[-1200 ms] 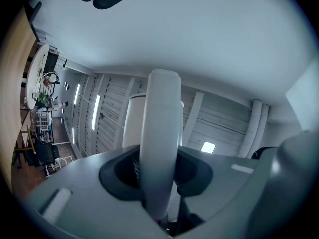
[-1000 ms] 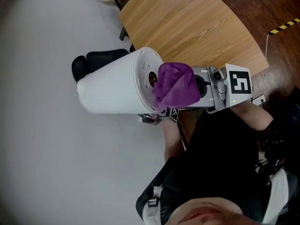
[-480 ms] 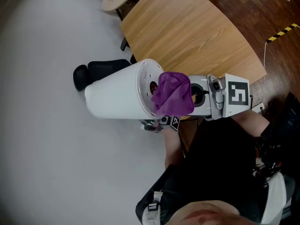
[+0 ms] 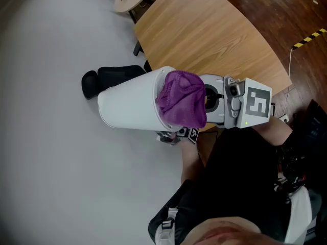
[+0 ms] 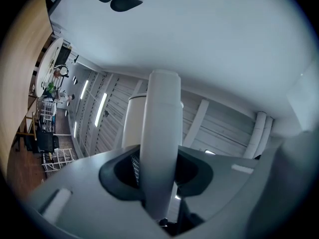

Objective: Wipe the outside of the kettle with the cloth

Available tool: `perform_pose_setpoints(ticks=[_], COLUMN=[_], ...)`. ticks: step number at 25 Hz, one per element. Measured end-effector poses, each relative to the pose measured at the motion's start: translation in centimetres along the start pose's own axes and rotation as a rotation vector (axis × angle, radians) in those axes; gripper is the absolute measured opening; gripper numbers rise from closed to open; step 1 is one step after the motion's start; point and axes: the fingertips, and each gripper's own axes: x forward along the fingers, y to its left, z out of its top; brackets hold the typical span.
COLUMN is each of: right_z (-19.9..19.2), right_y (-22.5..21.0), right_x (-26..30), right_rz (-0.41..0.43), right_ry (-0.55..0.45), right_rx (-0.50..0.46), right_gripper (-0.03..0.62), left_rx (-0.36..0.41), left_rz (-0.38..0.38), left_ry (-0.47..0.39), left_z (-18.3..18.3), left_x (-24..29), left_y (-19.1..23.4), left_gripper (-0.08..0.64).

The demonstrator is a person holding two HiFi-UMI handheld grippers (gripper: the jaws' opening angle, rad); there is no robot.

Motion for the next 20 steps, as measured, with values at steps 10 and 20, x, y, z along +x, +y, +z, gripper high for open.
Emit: perform_pose_setpoints(ticks=[10,20], right_z=[4.9,-0.7], right_y=[-1.9,-6.9], right_x=[1.4,-0.4], right_rz=[0.010,-0.176], right_ry=[-0.081,-0.066], right_rx=[-0.132,0.083], right_gripper=[0.063,0.063], left_rx=[0.013,0.023], left_rz=[0.030,-0.020], left_ry=[-0.005,-0.043], left_z=[0.3,1.1], left_x=[-0.3,0.3], left_y=[-0.1,-0.4], left_gripper=[0.054,0.054])
